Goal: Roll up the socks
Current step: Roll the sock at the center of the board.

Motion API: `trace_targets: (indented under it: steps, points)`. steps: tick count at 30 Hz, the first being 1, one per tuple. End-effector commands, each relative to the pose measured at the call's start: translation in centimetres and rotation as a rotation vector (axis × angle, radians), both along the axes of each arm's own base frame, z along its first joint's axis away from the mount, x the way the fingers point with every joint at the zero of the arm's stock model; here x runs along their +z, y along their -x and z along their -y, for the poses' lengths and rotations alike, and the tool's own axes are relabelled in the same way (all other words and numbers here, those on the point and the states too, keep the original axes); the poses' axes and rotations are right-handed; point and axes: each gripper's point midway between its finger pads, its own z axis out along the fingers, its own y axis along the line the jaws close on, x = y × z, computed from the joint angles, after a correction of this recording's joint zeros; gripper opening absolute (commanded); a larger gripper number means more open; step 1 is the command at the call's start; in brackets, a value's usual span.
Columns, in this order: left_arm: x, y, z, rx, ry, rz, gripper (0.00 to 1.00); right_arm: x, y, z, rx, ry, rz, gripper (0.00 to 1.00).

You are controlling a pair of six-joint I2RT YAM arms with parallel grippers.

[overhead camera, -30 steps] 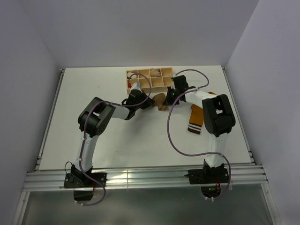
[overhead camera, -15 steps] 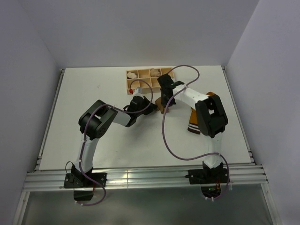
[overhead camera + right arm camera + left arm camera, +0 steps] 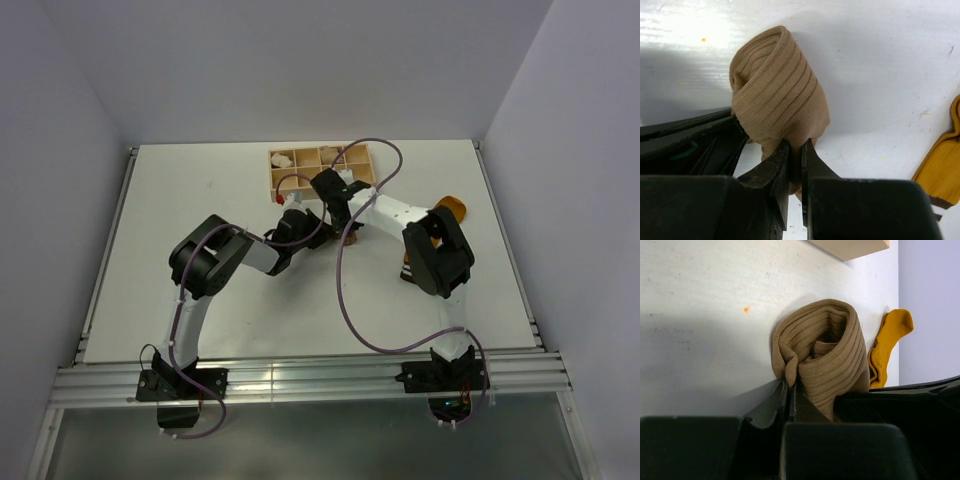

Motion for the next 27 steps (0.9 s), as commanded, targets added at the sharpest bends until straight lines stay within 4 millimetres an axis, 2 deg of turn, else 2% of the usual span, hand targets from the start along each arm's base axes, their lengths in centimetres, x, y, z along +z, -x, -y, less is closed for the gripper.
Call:
trace_targets:
  steps: [1, 6, 7, 8, 9, 12, 13, 17, 20, 23, 27]
  points:
    - [-0.4, 3.2, 1.9, -0.102, 0.036, -0.02, 0.03, 1.0, -0.9, -2.4, 0.067, -0.05, 0.062, 0.0]
    - [0.0, 3.5, 2.1, -0.145, 0.069, 0.002, 0.03, 1.1, -0.9, -3.1, 0.149, -0.074, 0.071, 0.0]
    - [-0.5, 4.0, 1.9, -0.153, 0.076, -0.01, 0.03, 1.2, -1.0, -3.3, 0.19, -0.072, 0.077, 0.0]
    - [0.2, 3.9, 2.0, -0.16, 0.108, 0.018, 0.04, 1.0, -0.7, -3.7, 0.219, -0.085, 0.064, 0.0]
    - [-0.3, 4.4, 1.7, -0.172, 0.118, -0.002, 0.04, 1.2, -0.7, -3.8, 0.244, -0.084, 0.065, 0.0]
    - [0.2, 4.6, 1.6, -0.189, 0.178, 0.015, 0.04, 1.4, -0.5, -4.5, 0.308, -0.107, 0.068, 0.0]
    - [-0.2, 5.0, 1.3, -0.194, 0.18, 0.006, 0.04, 1.6, -0.4, -4.6, 0.331, -0.11, 0.068, 0.0]
    - [0.2, 5.5, 1.0, -0.216, 0.211, 0.024, 0.05, 1.7, -0.5, -4.9, 0.349, -0.116, 0.084, 0.0]
    - [0.5, 5.5, 0.8, -0.222, 0.201, 0.031, 0.08, 1.1, -0.6, -4.8, 0.35, -0.099, 0.077, 0.0]
    - [-0.3, 5.3, 0.6, -0.207, 0.18, -0.005, 0.14, 0.6, -0.3, -5.0, 0.358, -0.096, 0.078, 0.0]
    - [0.3, 5.4, 0.4, -0.214, 0.201, 0.018, 0.22, -0.2, 0.1, -5.0, 0.361, -0.086, 0.07, 0.0]
